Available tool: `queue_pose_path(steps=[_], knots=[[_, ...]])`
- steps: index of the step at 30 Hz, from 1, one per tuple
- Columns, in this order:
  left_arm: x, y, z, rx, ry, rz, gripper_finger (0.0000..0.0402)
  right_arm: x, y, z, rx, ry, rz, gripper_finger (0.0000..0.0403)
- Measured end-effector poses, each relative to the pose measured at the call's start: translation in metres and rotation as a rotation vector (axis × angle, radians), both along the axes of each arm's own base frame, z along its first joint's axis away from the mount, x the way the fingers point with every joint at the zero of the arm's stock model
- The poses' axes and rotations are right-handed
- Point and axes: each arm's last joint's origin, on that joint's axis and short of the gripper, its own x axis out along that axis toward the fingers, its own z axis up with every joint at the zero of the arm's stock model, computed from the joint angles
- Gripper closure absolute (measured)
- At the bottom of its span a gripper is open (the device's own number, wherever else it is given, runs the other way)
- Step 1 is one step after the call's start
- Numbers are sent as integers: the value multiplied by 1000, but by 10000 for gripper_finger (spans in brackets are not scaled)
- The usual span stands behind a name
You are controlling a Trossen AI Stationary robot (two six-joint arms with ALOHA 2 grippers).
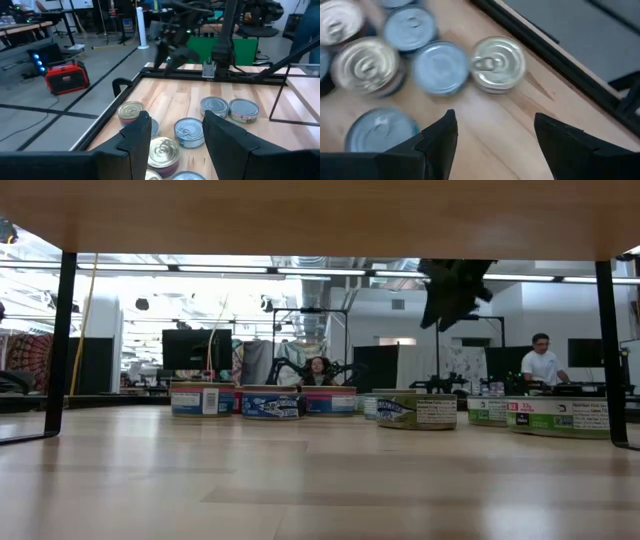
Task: Stack canned seafood by type on shelf
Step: Put the yellow and blue tuna can on the shelf
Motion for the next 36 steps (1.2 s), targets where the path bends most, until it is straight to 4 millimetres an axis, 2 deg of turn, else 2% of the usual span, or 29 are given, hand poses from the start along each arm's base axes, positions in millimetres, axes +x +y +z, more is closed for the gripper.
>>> queue_pose_path(steps=[4, 8, 13, 20, 28, 34, 36], knots=[[0, 0, 0, 9, 4, 7, 233, -8, -31, -16, 58, 45, -41, 117], [-1, 2, 0, 38, 18, 64, 233, -13, -51, -31, 130, 67, -12, 117], [-1, 3, -1, 80, 36, 118, 233, -9, -63, -41, 105, 71, 89, 117], [-3, 6, 0, 132, 52, 231, 233, -4, -75, -36, 19, -10, 163, 117], [-3, 7, 2, 119, 32, 244, 233, -11, -69, -44, 39, 10, 168, 117], [2, 8, -3, 89, 62, 230, 233, -47, -31, -71, 20, -123, 76, 117], [9, 9, -5, 97, 62, 228, 233, -51, -15, -73, 20, -173, 75, 117]])
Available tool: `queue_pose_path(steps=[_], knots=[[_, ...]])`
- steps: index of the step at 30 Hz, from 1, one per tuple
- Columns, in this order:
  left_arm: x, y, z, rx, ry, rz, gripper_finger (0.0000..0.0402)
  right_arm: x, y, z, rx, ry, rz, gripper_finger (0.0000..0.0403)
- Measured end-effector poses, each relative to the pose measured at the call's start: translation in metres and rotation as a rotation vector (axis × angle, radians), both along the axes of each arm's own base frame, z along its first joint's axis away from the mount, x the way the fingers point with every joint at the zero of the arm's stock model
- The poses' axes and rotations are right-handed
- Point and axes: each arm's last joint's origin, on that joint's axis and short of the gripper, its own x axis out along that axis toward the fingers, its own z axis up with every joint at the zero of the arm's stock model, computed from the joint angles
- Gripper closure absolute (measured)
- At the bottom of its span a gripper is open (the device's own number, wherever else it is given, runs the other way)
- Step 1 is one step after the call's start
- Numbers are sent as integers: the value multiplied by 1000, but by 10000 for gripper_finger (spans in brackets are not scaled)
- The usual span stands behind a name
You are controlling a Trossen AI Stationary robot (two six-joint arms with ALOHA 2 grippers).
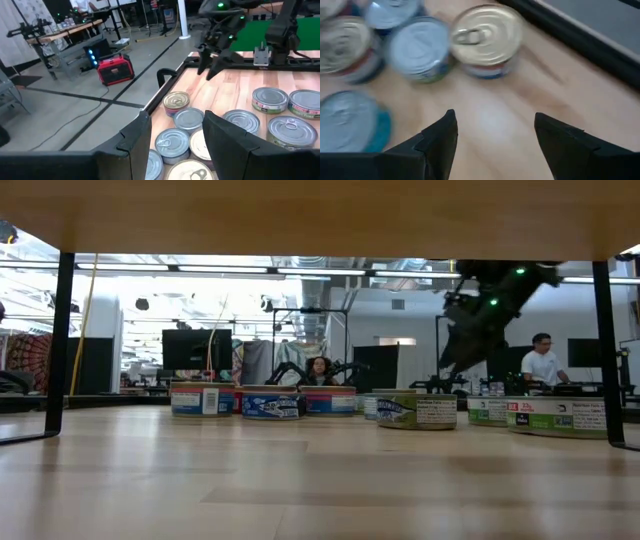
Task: Stack canned seafood by type on shelf
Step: Put the yellow and blue tuna can on the shelf
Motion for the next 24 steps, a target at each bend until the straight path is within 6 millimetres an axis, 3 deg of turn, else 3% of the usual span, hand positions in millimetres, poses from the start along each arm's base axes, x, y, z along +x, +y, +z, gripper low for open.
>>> queue_pose_path(steps=[5, 10, 15, 24], knots=[[30, 8, -8, 41, -17, -6, 233, 8, 36, 5, 14, -48, 102, 117], [53, 15, -20, 62, 32, 12, 233, 27, 52, -3, 14, -44, 174, 117], [57, 16, -12, 67, 12, 12, 233, 45, 50, -18, 1, -58, 202, 117], [53, 15, -7, 95, 13, 17, 233, 60, 56, -40, 7, -8, 246, 117]])
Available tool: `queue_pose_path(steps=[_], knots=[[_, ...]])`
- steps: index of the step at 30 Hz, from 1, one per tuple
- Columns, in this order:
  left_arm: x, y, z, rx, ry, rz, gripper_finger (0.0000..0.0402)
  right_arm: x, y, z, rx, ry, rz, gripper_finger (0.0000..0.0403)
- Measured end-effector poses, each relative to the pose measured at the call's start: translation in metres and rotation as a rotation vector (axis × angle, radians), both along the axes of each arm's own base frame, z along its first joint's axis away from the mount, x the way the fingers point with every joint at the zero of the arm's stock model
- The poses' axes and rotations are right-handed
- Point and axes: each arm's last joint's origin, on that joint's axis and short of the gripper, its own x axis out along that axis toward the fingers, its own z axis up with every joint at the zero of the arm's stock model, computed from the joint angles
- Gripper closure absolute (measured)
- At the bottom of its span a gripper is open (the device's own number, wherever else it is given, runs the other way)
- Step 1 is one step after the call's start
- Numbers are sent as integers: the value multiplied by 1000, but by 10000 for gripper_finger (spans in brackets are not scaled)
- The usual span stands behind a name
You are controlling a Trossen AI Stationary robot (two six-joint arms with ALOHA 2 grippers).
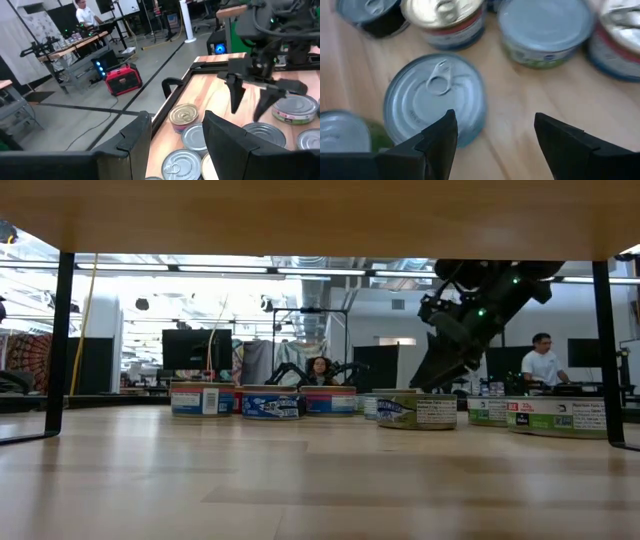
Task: Stack canned seafood by type on shelf
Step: Put the yellow and blue tuna can on the shelf
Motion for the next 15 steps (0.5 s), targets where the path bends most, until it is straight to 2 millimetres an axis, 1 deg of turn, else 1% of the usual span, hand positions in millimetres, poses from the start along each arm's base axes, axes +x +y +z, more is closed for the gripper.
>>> queue_pose_path(steps=[5, 11, 15], knots=[[-1, 1, 0, 45, 28, 46, 233, 4, 5, -9, 4, 37, 28, 117], [-1, 2, 0, 57, 37, 66, 233, -2, 4, -12, -25, 131, -39, 117], [-1, 2, 0, 58, 37, 66, 233, -6, 0, -12, -35, 156, -97, 117]])
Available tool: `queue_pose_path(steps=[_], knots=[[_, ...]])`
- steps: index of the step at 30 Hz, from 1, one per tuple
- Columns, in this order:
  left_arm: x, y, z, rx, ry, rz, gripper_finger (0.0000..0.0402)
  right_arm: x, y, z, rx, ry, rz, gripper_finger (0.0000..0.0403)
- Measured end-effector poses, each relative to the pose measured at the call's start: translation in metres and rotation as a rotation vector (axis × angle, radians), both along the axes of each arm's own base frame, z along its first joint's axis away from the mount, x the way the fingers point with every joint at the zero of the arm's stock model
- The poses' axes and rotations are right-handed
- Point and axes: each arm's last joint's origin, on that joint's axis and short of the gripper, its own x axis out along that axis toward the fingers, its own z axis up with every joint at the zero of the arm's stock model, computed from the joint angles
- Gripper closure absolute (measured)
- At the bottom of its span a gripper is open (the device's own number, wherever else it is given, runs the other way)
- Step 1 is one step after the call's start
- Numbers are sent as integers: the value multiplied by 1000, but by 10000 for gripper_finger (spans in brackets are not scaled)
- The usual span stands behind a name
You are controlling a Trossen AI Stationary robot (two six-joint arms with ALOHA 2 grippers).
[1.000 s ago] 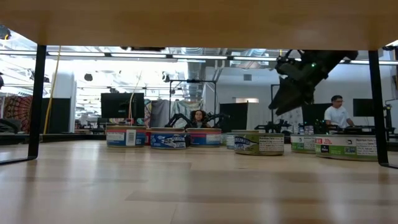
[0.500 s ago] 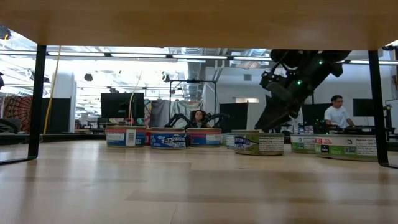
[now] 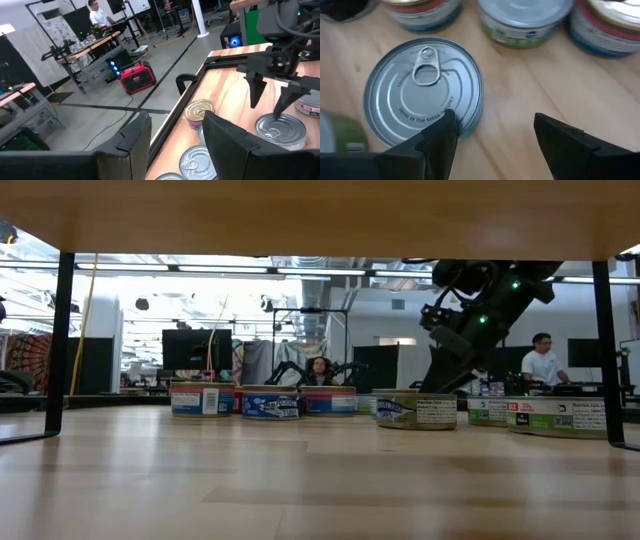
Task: Stack canned seafood by type on shelf
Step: Put the yellow and blue tuna can on the shelf
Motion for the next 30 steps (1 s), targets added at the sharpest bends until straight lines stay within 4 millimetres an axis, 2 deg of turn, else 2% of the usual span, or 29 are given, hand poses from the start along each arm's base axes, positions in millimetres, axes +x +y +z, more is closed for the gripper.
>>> queue_pose_path(steps=[10, 17, 26, 30], knots=[[0, 0, -2, -5, 15, -3, 233, -9, -7, -4, 85, 26, -131, 117], [0, 0, -2, 10, 26, -4, 233, -23, -10, -8, 146, 96, -233, 118], [0, 0, -2, 18, 35, -5, 233, -34, -9, 16, 101, 42, -266, 118], [0, 0, -2, 20, 36, -8, 233, -36, -2, 42, 37, -21, -198, 118]])
